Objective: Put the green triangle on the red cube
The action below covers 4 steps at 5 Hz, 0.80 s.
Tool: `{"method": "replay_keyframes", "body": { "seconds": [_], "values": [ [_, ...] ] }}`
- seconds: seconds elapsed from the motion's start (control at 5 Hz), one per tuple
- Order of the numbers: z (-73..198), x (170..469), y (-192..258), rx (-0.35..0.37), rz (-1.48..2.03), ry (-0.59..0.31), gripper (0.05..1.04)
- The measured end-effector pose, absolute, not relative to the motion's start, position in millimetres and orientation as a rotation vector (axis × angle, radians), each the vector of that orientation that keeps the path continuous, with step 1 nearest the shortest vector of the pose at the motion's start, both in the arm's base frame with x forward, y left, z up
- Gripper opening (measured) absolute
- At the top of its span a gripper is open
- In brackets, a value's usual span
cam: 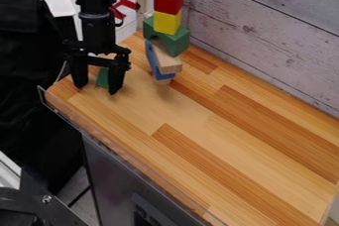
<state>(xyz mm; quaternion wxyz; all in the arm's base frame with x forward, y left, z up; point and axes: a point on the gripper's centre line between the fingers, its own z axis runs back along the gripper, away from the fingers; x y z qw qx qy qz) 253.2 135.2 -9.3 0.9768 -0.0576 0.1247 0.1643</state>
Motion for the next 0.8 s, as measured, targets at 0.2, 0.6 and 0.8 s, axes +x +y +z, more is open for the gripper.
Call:
{"method": "replay_keyframes", "body": {
  "seconds": [0.2,0.6,0.8],
  "values": [
    [-11.1,257.3,136.2,-0.108,0.342,0.25,0.997],
    [-14.7,262.5,136.6,-0.096,0.354,0.259,0.997],
    [-16.3,264.4,135.2,-0.09,0.354,0.264,0.997]
  ]
}}
